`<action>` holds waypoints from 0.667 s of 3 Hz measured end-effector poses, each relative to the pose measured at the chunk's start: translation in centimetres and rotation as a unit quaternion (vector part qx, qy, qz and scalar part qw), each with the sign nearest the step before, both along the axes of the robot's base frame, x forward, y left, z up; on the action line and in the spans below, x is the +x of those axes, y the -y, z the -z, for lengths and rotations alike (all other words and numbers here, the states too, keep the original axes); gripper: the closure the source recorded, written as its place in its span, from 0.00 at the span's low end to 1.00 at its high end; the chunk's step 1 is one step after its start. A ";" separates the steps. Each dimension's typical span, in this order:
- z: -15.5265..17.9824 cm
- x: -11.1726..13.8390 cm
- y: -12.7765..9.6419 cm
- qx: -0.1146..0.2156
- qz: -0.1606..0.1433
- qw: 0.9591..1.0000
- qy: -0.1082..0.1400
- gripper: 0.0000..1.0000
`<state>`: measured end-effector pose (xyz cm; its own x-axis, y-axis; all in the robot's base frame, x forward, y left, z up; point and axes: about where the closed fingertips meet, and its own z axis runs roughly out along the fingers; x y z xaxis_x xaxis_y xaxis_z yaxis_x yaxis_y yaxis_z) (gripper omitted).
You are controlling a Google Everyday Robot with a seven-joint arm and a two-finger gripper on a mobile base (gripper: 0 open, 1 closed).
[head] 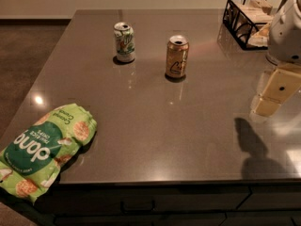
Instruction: Move green rice chip bag near 7up can
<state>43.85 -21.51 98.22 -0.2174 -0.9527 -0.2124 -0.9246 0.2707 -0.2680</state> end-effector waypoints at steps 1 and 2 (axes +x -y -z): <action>0.0 0.0 0.0 0.000 0.000 1.000 0.000 0.00; 0.1 0.6 -1.2 0.004 -0.016 1.000 0.003 0.00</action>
Offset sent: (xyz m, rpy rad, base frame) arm 0.0123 0.0247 -0.0066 0.0183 0.0097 0.0717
